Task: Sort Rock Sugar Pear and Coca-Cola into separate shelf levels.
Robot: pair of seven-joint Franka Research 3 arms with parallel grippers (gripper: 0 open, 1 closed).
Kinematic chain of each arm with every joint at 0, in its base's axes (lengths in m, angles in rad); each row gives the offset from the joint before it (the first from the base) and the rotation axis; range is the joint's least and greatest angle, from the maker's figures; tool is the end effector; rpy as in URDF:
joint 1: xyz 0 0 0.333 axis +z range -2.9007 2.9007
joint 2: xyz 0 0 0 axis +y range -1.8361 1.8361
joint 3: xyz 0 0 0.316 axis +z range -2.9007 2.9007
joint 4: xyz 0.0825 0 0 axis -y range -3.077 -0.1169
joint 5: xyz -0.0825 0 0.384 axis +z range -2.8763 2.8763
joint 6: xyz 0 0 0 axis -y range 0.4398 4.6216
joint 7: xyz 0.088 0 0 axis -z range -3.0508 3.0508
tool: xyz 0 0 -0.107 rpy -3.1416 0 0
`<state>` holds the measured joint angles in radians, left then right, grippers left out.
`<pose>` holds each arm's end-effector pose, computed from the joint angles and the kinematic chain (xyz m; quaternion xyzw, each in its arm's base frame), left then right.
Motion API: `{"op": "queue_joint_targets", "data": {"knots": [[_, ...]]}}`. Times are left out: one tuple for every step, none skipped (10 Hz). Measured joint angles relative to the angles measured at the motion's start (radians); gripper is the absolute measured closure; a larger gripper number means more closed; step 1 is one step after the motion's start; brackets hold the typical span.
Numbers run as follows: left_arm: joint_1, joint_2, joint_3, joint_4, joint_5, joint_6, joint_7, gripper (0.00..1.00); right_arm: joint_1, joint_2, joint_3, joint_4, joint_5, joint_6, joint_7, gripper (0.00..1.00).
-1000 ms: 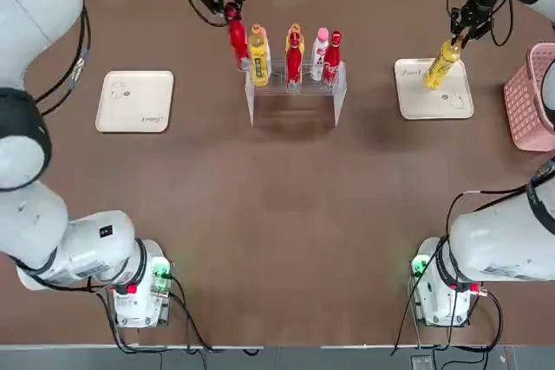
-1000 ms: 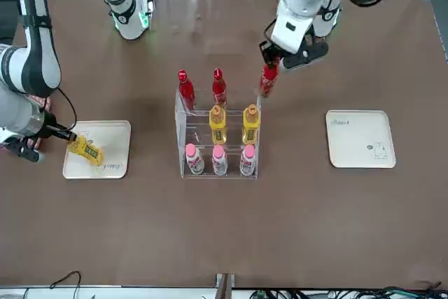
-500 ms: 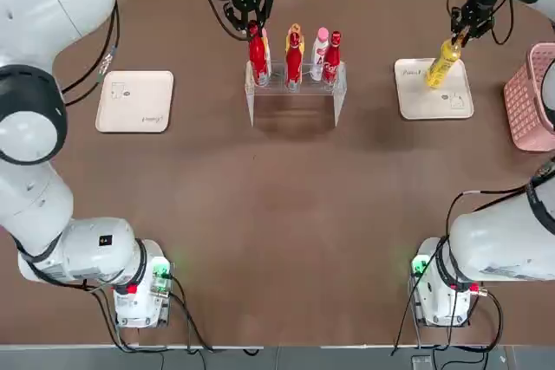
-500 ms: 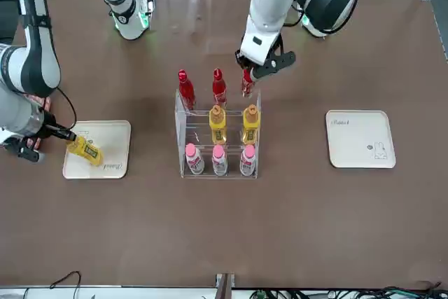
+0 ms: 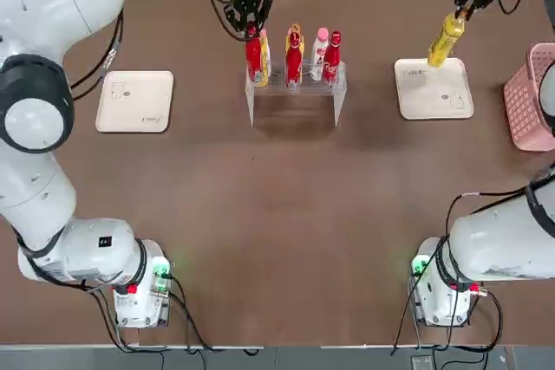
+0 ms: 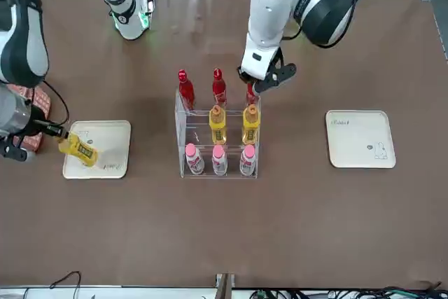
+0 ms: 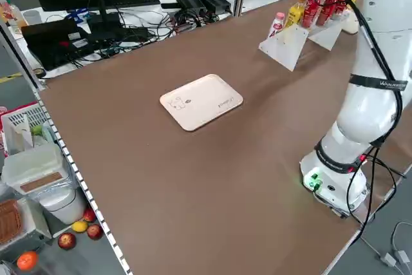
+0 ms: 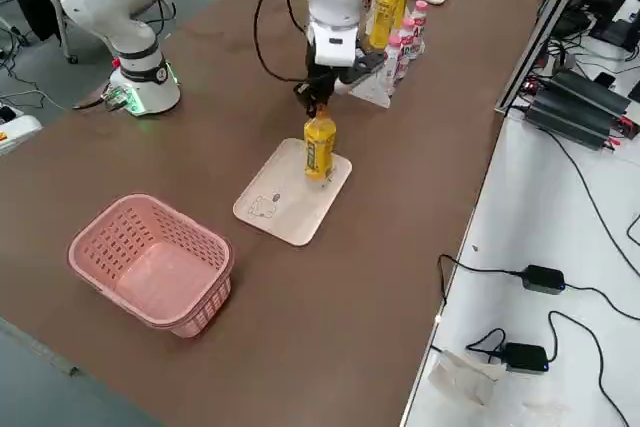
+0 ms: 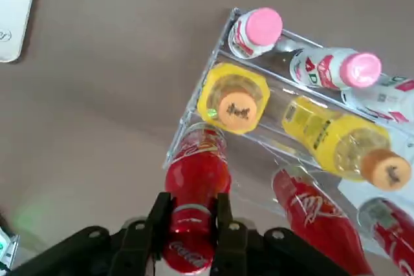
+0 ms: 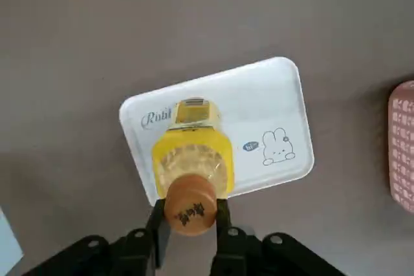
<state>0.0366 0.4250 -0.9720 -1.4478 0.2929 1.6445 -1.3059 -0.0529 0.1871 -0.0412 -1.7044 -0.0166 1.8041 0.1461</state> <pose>0.4745 -0.4293 0.5223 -0.9817 -0.1871 0.0355 0.0080 0.6059 -0.0571 0.4712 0.9921 -0.1172 -0.0433 0.0130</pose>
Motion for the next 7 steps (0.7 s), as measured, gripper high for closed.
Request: {"op": "queue_joint_targets", "data": {"knots": [[-0.014,0.014,0.0,0.0,0.01,0.0,-0.015,0.67,0.026,-0.001,0.004,0.049,0.0,-0.043,0.0,0.67],[-0.022,0.021,0.0,0.001,0.011,0.0,-0.021,0.67,0.05,-0.003,0.011,0.096,0.001,-0.084,0.003,0.67],[-0.023,0.025,0.0,0.001,0.012,0.0,-0.022,0.67,0.069,-0.004,0.029,0.143,0.002,-0.123,0.017,0.67],[-0.023,0.025,0.001,0.001,0.012,0.0,-0.022,0.67,0.086,-0.006,0.052,0.19,0.007,-0.159,0.052,0.67],[-0.022,0.026,0.003,0.002,0.012,0.0,-0.022,0.67,0.107,-0.007,0.076,0.235,0.016,-0.192,0.097,0.67],[-0.021,0.027,0.007,0.002,0.012,0.0,-0.022,0.66,0.131,-0.007,0.11,0.274,0.019,-0.216,0.148,0.67],[-0.019,0.028,0.008,0.004,0.012,0.0,-0.022,0.55,0.154,-0.007,0.143,0.307,0.019,-0.229,0.192,0.67]]}}
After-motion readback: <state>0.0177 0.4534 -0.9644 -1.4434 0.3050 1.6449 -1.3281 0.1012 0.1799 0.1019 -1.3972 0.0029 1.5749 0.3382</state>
